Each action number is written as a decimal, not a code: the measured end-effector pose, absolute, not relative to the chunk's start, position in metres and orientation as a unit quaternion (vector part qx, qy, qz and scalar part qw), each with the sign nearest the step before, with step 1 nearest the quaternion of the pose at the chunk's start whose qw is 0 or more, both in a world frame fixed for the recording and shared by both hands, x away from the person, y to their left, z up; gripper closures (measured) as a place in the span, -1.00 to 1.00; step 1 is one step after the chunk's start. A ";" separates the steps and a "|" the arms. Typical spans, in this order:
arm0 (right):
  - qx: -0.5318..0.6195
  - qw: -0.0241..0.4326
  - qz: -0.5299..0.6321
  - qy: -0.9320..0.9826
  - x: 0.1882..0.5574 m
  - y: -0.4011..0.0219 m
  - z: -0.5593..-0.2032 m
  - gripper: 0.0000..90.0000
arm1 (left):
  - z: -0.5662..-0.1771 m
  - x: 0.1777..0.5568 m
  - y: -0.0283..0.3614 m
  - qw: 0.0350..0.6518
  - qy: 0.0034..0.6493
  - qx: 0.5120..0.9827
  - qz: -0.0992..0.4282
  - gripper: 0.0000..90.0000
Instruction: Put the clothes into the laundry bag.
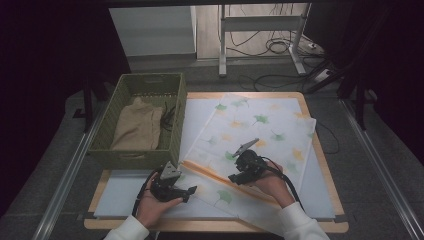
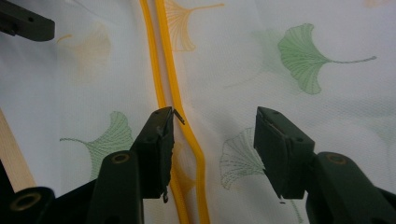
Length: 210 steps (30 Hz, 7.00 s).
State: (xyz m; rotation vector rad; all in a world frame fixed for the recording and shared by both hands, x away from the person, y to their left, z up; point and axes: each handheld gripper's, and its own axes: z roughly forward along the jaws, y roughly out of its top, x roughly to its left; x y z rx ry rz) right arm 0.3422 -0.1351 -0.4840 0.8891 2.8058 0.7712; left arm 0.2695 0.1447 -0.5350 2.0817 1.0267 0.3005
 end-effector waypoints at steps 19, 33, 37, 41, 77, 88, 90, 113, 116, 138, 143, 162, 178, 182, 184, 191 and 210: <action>0.283 0.043 0.222 0.932 0.344 -0.126 -0.495 0.21 | -0.535 0.270 0.145 0.386 0.400 0.823 0.118 -0.57; 0.287 0.045 0.196 0.937 0.347 -0.126 -0.502 0.65 | -0.535 0.270 0.145 0.388 0.400 0.822 0.116 -0.57; 0.290 0.045 0.195 0.936 0.349 -0.127 -0.502 0.79 | -0.535 0.270 0.145 0.388 0.399 0.823 0.116 -0.57; 0.293 0.046 0.198 0.934 0.349 -0.128 -0.500 0.85 | -0.535 0.270 0.145 0.388 0.400 0.822 0.116 -0.57; 0.291 0.052 0.282 0.913 0.348 -0.147 -0.454 0.89 | -0.531 0.268 0.148 0.405 0.401 0.814 0.114 -0.57; 0.289 0.052 0.293 0.910 0.348 -0.149 -0.446 0.90 | -0.531 0.268 0.148 0.404 0.401 0.814 0.114 -0.57; 0.290 0.052 0.295 0.909 0.348 -0.150 -0.445 0.90 | -0.531 0.268 0.149 0.402 0.400 0.816 0.114 -0.57; 0.289 0.055 0.322 0.900 0.351 -0.155 -0.428 0.90 | -0.529 0.267 0.148 0.411 0.396 0.813 0.116 -0.56; 0.290 0.055 0.326 0.898 0.351 -0.157 -0.426 0.90 | -0.529 0.266 0.147 0.412 0.397 0.812 0.117 -0.56; 0.283 0.065 0.357 0.888 0.348 -0.162 -0.404 0.91 | -0.527 0.266 0.148 0.412 0.396 0.812 0.121 -0.55; 0.282 0.065 0.358 0.888 0.349 -0.162 -0.404 0.91 | -0.527 0.265 0.148 0.411 0.395 0.812 0.122 -0.55; 0.284 0.058 0.354 0.889 0.352 -0.163 -0.408 0.91 | -0.510 0.258 0.151 0.426 0.386 0.807 0.135 -0.56; 0.283 0.049 0.353 0.890 0.355 -0.166 -0.414 0.91 | -0.483 0.254 0.160 0.440 0.400 0.793 0.132 -0.56; 0.283 0.047 0.354 0.890 0.355 -0.166 -0.414 0.91 | -0.469 0.257 0.162 0.443 0.409 0.788 0.128 -0.56; 0.283 0.047 0.355 0.890 0.355 -0.167 -0.414 0.91 | -0.464 0.259 0.162 0.442 0.410 0.788 0.127 -0.56; 0.284 0.048 0.356 0.889 0.355 -0.168 -0.413 0.91 | -0.450 0.269 0.169 0.434 0.416 0.791 0.115 -0.54; 0.283 0.048 0.352 0.891 0.355 -0.167 -0.415 0.91 | -0.408 0.292 0.187 0.423 0.421 0.793 0.123 -0.54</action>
